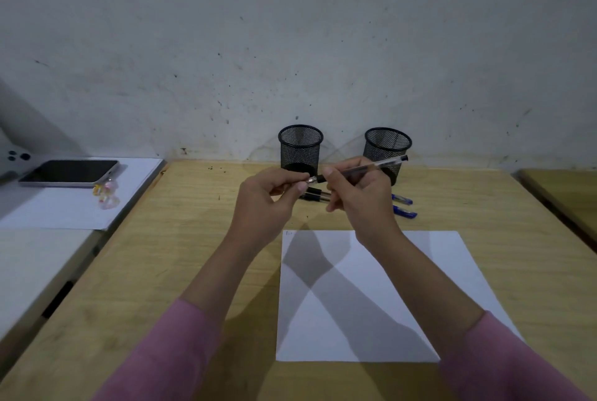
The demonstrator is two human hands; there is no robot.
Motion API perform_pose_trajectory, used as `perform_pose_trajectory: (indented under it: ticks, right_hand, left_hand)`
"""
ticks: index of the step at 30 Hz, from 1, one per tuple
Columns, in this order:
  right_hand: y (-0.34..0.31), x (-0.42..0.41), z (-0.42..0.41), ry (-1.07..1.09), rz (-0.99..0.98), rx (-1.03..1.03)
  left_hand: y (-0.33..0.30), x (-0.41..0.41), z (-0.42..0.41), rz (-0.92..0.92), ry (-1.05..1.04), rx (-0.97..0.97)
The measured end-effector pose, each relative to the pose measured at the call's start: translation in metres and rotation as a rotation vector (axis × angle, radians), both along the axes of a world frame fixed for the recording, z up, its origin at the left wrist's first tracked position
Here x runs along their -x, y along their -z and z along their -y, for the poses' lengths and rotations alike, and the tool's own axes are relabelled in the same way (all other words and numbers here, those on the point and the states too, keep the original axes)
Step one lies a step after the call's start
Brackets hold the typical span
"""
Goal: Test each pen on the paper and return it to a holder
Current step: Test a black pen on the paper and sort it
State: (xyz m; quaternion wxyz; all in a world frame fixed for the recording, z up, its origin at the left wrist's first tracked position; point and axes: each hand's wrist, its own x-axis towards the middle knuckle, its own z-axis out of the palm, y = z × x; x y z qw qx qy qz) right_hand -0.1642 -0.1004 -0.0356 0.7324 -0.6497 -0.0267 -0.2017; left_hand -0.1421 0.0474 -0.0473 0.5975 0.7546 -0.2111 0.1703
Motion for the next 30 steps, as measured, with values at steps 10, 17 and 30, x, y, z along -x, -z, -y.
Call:
perform_pose_trajectory:
  ticks: [10, 17, 30]
  right_hand:
    - [-0.007, 0.007, 0.001, -0.128, 0.078, -0.065]
    - [-0.014, 0.005, 0.0, -0.149, 0.027, -0.048]
    - [-0.036, -0.018, 0.035, 0.224, 0.453, 1.171]
  left_hand:
    - [-0.012, 0.012, 0.003, 0.241, -0.054, -0.029]
    - [-0.012, 0.012, 0.001, 0.25, -0.09, -0.043]
    - [-0.019, -0.005, 0.002, 0.271, -0.176, -0.176]
